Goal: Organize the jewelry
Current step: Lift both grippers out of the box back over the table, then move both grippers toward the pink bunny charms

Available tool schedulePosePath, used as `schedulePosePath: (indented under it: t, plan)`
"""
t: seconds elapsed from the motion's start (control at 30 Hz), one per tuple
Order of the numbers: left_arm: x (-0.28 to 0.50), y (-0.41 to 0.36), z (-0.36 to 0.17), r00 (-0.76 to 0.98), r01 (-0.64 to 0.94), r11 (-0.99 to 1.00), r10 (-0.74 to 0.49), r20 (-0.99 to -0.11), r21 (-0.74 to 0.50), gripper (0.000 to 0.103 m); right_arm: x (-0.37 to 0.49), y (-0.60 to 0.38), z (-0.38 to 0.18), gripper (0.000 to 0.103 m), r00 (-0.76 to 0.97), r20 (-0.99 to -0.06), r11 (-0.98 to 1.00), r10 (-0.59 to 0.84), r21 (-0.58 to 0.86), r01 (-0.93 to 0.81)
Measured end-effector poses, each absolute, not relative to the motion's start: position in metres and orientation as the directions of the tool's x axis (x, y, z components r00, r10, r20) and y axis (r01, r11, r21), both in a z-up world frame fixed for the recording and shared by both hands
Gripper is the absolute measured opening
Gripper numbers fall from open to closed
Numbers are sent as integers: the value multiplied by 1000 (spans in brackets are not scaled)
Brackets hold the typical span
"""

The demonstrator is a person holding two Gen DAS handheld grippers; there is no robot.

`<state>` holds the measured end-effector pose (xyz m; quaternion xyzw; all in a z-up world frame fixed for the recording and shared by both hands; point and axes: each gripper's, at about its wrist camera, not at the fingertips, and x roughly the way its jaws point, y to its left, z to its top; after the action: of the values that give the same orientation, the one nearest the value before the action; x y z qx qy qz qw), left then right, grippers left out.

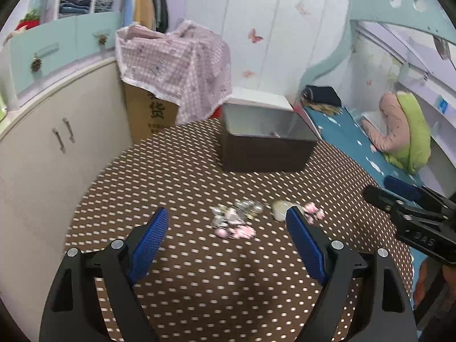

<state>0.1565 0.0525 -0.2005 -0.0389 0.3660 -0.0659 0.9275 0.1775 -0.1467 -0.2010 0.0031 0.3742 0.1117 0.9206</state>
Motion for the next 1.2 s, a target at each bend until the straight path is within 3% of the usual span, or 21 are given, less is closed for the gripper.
schedulePosePath:
  t: [0.3, 0.77, 0.8, 0.83, 0.9, 1.2]
  plan:
    - [160, 24, -234, 678, 134, 987, -160, -718, -93, 82, 187, -159, -235, 65, 643, -735, 973, 215, 102, -209]
    - [169, 36, -251, 659, -1, 992, -92, -747, -123, 80, 196, -162, -258, 65, 605, -753, 961, 259, 138, -240]
    - [168, 36, -250, 663, -6, 990, -101, -742, -140, 80, 196, -162, -257, 65, 605, -753, 961, 260, 138, -241]
    - [168, 37, -249, 664, -9, 987, -114, -739, -161, 71, 197, -164, -257, 65, 604, -753, 960, 261, 139, -241]
    - [170, 38, -251, 656, -7, 981, -141, -741, -192, 63, 198, -166, -258, 65, 600, -754, 959, 268, 148, -242]
    - [190, 37, -258, 631, -93, 985, -54, -774, -144, 62, 202, -171, -260, 65, 590, -749, 949, 302, 176, -262]
